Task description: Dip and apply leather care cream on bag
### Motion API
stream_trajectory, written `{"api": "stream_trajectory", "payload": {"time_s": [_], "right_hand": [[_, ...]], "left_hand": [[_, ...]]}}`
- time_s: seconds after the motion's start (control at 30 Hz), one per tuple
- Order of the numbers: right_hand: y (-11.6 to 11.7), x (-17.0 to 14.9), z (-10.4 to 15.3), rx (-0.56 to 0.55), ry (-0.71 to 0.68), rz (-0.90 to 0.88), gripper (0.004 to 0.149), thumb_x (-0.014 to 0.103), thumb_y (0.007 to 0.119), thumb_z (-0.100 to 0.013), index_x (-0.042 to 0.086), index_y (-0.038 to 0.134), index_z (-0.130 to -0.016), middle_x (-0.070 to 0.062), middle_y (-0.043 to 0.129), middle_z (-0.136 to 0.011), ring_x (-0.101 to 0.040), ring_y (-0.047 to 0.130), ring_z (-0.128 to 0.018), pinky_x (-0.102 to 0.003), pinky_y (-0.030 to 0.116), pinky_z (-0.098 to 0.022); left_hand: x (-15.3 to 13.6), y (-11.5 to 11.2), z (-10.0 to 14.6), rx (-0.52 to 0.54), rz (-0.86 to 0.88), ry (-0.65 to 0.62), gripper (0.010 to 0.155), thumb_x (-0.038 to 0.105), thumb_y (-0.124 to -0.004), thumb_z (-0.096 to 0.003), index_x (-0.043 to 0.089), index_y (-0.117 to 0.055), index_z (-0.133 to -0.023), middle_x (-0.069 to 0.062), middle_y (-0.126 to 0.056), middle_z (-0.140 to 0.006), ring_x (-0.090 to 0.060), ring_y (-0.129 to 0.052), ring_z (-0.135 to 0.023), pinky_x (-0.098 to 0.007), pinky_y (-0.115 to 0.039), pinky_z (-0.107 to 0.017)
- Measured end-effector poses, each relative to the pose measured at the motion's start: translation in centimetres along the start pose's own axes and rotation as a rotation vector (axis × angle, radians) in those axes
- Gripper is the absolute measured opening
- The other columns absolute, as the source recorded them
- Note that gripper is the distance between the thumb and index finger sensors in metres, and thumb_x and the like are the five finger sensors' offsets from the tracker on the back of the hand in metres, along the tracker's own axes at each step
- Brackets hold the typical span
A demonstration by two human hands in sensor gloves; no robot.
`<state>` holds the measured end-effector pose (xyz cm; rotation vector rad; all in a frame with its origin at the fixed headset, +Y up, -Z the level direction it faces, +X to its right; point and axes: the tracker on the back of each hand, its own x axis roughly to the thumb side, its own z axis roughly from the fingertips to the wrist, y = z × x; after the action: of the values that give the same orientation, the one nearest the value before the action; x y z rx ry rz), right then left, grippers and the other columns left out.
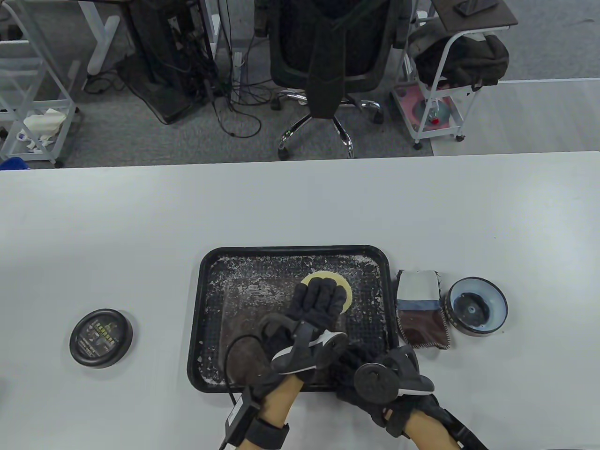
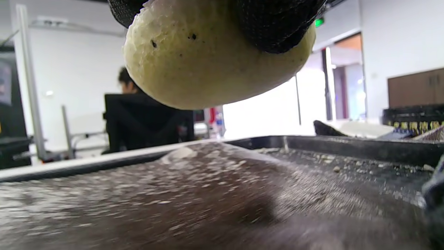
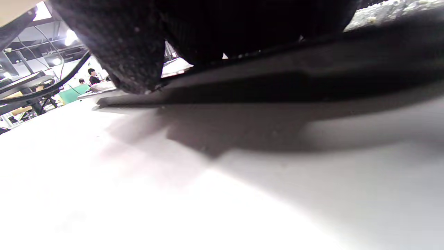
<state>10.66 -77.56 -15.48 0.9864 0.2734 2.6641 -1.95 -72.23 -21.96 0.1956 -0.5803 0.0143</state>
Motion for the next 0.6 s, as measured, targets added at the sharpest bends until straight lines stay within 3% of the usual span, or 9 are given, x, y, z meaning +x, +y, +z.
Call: {"api": "stream_trajectory", "payload": {"time_s": [0.23,0.6], "right_hand": [[0.0,-0.2,0.0,0.011,0.012,-0.040,0.062,0.038,0.089,-0.051,0.013,0.072,-0.104,-0.024,0.068,-0.107,-0.049,0.067,-0.098,-0.059,0.062,-0.067],[-0.1,-0.1,-0.1,0.041,0.023,-0.033,0.061,0.037,0.088,-0.051,0.014,0.070,-0.105,-0.023,0.066,-0.108,-0.048,0.065,-0.098,-0.059,0.062,-0.068]], "left_hand": [[0.8,-1.6,-2.4,-0.065,-0.054,0.022,0.053,0.028,-0.076,-0.0496,0.031,-0.067,-0.102,-0.004,-0.063,-0.110,-0.033,-0.069,-0.103,-0.051,-0.056,-0.076],[1.9,-3.4,-3.1,-0.188,-0.202,0.015,0.052,0.026,-0.078,-0.0482,0.033,-0.071,-0.099,-0.003,-0.065,-0.109,-0.033,-0.069,-0.103,-0.052,-0.054,-0.077]]}}
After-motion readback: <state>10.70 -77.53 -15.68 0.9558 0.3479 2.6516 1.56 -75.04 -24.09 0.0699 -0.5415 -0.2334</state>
